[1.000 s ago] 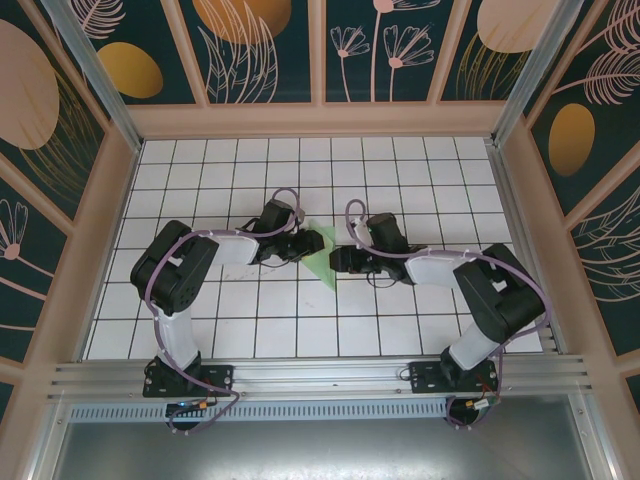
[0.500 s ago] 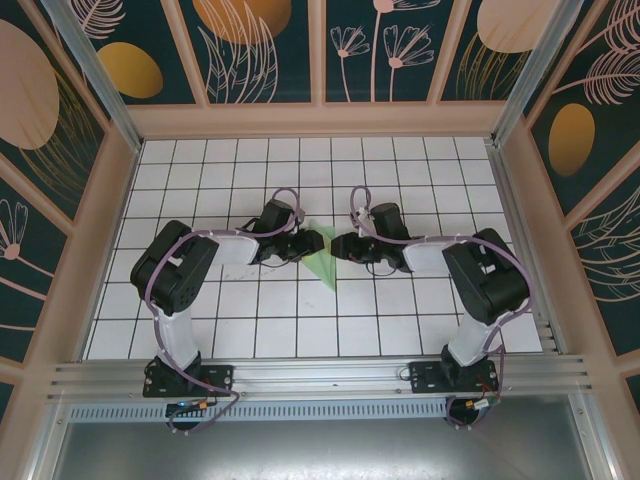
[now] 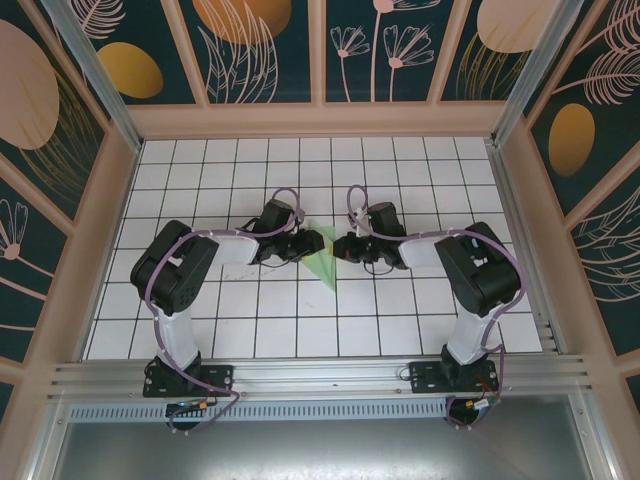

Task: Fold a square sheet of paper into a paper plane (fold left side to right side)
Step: Fourth fold the wing at the center of the table.

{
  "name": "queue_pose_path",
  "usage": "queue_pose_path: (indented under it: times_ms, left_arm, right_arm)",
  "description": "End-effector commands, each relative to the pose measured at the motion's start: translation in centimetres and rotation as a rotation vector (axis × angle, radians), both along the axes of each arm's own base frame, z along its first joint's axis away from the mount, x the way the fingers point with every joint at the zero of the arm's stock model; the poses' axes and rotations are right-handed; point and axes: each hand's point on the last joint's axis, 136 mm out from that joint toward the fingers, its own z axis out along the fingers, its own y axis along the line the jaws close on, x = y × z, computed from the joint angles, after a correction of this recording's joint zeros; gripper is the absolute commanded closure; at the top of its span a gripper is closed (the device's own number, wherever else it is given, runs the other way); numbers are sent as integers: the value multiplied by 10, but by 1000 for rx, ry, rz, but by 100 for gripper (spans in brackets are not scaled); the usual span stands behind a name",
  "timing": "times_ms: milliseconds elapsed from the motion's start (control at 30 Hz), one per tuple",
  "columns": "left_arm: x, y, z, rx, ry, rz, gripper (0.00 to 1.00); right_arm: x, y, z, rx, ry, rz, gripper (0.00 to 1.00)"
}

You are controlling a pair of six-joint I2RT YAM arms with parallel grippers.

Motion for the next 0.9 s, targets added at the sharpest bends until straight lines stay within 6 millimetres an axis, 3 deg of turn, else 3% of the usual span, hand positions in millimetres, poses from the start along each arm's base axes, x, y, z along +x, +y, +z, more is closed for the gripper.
queue_pose_path:
  times_ms: [0, 867]
  left_arm:
    - [-6, 10, -24, 83, 34, 7, 57]
    - [-6, 8, -25, 84, 36, 3, 57]
  right_arm:
    - [9, -4, -6, -53, -10, -10, 97]
    - [11, -4, -29, -128, 23, 1, 98]
